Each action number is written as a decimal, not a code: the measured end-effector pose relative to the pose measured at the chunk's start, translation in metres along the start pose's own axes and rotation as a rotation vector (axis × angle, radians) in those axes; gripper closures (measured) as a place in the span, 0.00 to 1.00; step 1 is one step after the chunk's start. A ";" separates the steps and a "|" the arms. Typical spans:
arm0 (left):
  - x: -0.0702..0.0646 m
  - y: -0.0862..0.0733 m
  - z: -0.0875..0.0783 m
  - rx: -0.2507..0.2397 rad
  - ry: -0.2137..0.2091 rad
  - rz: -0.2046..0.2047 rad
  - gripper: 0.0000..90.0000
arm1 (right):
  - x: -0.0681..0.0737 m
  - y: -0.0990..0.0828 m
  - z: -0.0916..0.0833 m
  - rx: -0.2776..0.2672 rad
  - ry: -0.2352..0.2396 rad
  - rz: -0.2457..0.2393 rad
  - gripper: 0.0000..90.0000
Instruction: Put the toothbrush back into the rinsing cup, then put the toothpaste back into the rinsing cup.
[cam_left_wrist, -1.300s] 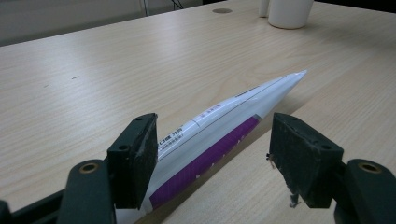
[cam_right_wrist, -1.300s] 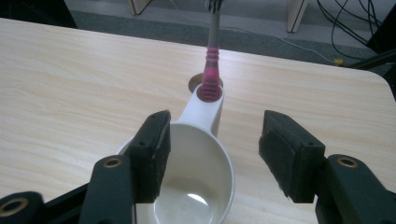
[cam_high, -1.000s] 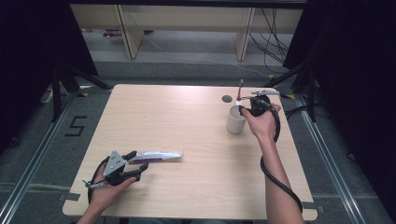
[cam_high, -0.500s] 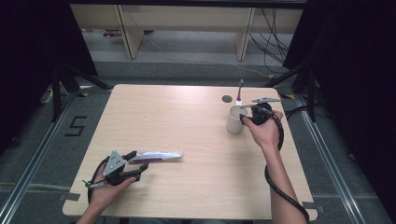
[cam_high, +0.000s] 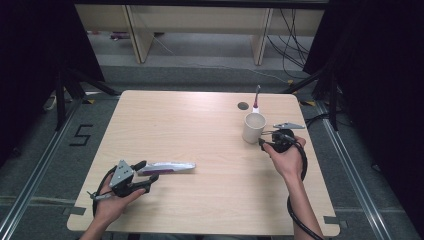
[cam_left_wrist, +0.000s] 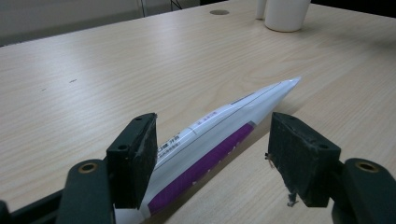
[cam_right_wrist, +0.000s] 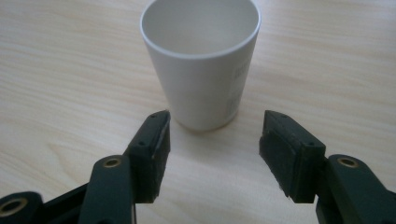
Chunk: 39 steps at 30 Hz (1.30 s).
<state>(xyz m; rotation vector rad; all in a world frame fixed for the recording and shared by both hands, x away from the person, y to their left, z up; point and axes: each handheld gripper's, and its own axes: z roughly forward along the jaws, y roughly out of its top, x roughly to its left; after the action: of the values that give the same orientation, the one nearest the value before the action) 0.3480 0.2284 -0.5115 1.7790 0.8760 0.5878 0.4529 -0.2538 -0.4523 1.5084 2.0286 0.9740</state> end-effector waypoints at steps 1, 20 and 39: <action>0.000 0.002 0.000 0.005 -0.004 0.003 0.37 | 0.000 0.000 0.000 0.000 0.000 0.000 0.48; 0.010 0.026 0.000 0.083 -0.012 0.013 0.38 | 0.001 -0.041 -0.007 0.013 0.000 0.047 0.47; 0.017 0.052 0.015 0.181 -0.040 0.089 0.39 | -0.004 -0.046 -0.005 0.020 0.025 0.026 0.47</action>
<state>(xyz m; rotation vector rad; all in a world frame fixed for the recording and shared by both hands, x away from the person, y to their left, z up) 0.3843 0.2219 -0.4686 1.9946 0.8475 0.5424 0.4207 -0.2662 -0.4834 1.5435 2.0463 0.9906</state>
